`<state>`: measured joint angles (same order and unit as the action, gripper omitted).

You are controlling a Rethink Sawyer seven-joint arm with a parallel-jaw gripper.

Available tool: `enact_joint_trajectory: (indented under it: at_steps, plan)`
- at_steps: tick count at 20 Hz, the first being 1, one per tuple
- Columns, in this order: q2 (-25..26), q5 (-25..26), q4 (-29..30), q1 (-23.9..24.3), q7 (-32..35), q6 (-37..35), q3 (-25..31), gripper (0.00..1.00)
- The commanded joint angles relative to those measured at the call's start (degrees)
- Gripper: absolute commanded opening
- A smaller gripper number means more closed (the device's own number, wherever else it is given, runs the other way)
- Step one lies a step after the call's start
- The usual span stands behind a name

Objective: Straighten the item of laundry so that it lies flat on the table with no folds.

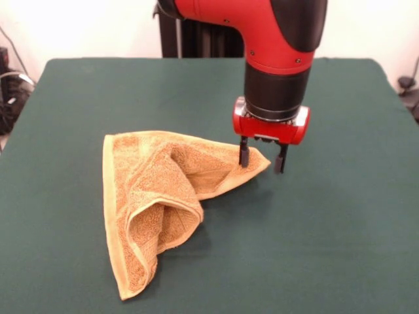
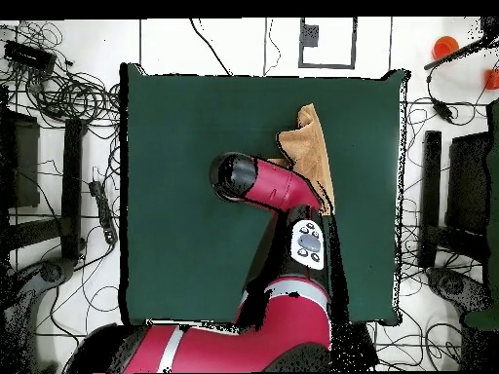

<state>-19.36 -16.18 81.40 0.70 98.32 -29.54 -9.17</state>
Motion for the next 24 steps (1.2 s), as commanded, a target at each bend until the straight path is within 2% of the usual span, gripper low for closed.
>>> enact_joint_trajectory:
  at_steps: [1, 8, 24]
  plan:
    - [1.5, -2.7, 7.0, -2.9, 14.3, -3.7, 4.9, 1.0]
    - [4.3, -2.6, 4.6, -2.2, 13.3, -1.1, 5.7, 1.0]
    - [6.3, -2.4, 3.5, -1.9, 13.3, 2.6, 5.9, 1.0]
